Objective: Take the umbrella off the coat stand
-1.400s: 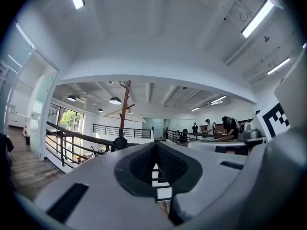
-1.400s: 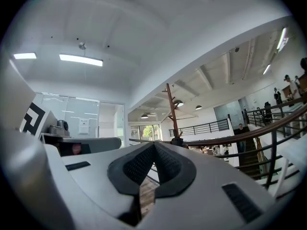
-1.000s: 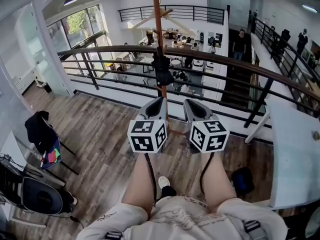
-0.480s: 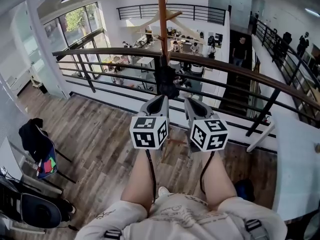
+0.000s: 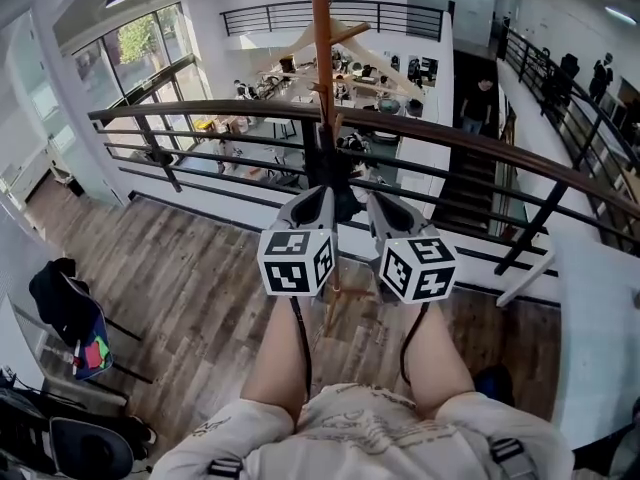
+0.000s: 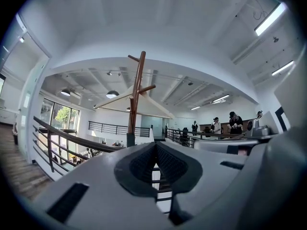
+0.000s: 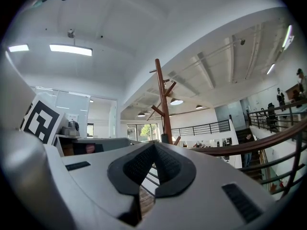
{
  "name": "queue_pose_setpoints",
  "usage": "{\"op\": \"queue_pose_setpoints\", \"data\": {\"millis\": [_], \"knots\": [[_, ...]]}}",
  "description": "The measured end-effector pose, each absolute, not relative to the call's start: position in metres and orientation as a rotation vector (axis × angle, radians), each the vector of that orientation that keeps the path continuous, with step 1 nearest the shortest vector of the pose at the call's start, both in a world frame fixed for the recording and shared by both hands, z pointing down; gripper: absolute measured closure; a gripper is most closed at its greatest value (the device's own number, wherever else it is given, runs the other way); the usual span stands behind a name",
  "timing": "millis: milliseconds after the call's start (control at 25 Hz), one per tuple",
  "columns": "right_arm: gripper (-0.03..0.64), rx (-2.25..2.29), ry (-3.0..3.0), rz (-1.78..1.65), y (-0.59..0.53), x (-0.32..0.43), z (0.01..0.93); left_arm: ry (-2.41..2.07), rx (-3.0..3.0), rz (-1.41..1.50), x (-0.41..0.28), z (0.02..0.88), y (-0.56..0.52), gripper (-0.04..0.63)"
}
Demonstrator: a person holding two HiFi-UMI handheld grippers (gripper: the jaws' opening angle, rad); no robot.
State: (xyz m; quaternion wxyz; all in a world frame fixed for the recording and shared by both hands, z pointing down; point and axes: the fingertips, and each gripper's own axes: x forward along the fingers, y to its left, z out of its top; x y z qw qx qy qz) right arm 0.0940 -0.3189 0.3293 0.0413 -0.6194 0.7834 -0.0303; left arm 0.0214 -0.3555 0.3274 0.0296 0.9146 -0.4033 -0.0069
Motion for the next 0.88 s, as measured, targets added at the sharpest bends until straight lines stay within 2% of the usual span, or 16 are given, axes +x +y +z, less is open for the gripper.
{"op": "queue_pose_setpoints", "data": {"millis": [400,680,880], "knots": [[0.614,-1.879,2.425,-0.132,-0.375,0.105,0.342,-1.329,2.800,-0.011,0.030,0.332,-0.419,0.592],[0.614,-1.825,2.439,-0.134,-0.426,0.142,0.334,-1.419,2.812,0.025,0.062,0.322,-0.469,0.591],[0.614,-1.784,2.441,-0.124,-0.459,0.166,0.326,-1.495,2.819,0.027,0.082,0.304,-0.509,0.558]]}}
